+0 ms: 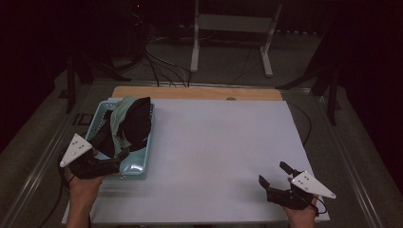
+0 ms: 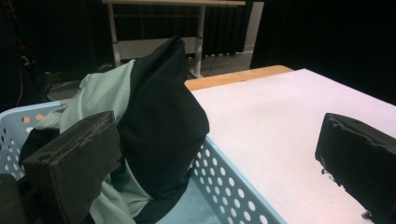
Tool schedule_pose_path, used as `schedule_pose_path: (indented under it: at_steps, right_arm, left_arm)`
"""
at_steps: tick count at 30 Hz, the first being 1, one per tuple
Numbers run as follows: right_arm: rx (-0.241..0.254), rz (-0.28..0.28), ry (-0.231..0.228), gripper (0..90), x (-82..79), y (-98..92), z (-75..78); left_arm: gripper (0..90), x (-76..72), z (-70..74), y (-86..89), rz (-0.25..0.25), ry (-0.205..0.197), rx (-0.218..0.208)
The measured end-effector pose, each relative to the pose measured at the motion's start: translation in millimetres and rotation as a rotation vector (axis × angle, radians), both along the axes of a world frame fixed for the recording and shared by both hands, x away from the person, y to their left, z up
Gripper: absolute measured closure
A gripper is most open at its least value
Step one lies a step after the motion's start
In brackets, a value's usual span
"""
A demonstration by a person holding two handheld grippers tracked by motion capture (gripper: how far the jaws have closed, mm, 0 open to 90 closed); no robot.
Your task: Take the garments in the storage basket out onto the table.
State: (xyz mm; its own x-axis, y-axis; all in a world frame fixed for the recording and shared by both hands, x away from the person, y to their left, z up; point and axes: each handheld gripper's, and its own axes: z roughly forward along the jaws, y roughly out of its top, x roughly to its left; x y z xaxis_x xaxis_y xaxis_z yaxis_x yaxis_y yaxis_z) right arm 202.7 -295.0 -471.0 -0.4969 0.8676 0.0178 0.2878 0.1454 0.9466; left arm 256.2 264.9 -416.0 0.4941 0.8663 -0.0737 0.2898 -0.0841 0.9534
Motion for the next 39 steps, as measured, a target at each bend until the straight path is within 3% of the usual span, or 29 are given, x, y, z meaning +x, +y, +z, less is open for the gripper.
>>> schedule_pose_path:
  at_steps: [8,19,28,39]
  right_arm:
    - [-0.001,-0.006,-0.003,9.6,-0.3,0.1,0.5]
    - [-0.004,-0.001,0.001,9.6,-0.1,1.1,0.5]
    - [-0.002,-0.004,0.0,9.7,-0.2,0.7,0.8]
    - [-0.007,-0.005,0.003,9.7,0.3,1.0,0.2]
  left_arm:
    - [0.2,10.5,1.1,-1.2,-0.003,0.016,0.008]
    - [1.4,20.8,5.4,-5.4,-0.015,-0.008,0.024]
    - [0.3,33.3,9.1,-6.1,0.011,0.024,0.032]
    - [0.2,50.6,15.1,-6.0,0.038,0.032,0.039]
